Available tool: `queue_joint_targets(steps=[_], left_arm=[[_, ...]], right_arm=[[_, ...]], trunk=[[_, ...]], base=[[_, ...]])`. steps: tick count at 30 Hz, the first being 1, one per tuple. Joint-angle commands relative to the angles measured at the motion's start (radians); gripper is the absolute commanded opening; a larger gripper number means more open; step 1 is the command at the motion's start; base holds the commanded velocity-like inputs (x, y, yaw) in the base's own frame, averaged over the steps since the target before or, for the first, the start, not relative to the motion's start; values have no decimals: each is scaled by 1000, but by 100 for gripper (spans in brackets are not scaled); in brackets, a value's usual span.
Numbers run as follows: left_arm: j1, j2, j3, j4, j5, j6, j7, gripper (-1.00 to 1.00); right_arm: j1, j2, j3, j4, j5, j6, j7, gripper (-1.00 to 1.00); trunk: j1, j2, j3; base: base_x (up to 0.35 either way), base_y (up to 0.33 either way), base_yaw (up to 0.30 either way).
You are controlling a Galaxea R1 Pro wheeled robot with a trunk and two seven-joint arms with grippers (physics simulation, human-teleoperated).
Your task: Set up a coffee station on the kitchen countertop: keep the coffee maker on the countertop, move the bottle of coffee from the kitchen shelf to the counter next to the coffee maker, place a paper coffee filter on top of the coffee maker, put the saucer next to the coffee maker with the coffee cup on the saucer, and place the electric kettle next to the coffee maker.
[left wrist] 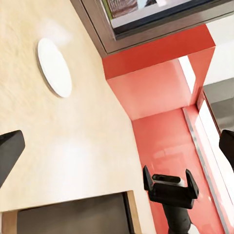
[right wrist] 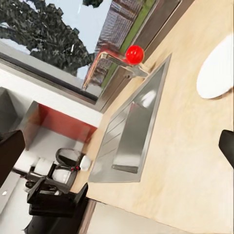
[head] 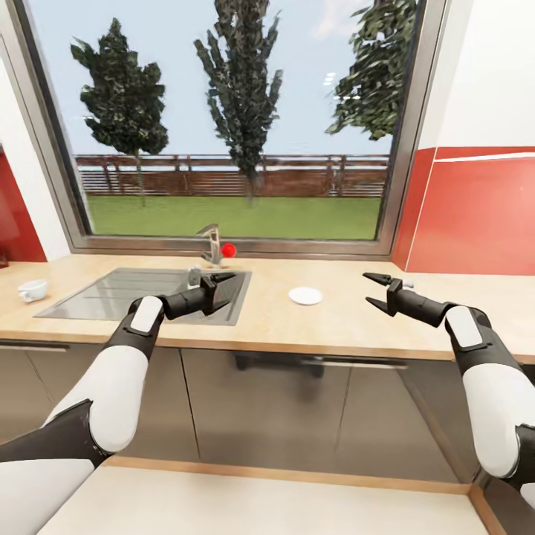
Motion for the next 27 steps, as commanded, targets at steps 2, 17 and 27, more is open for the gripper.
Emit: queue_joint_targets(steps=[2,17,27], left_arm=[[-1,-2,8,0,-8,6,-5,100],[-1,-3,9,38,-9,4,-4,100],[-1,-4,8,75,-10,0,17,100]], right_arm=[[-1,1,-3,5,5,5,1,100],[-1,36,2,73,-29,2,-117,100],[-1,45,4,73,-63,2,-140,100]], trunk=[[0,-1,-1],[0,-1,-1],[0,-1,-1]], base=[[240,-192,0],[164,-133,0],[95,-70,0]])
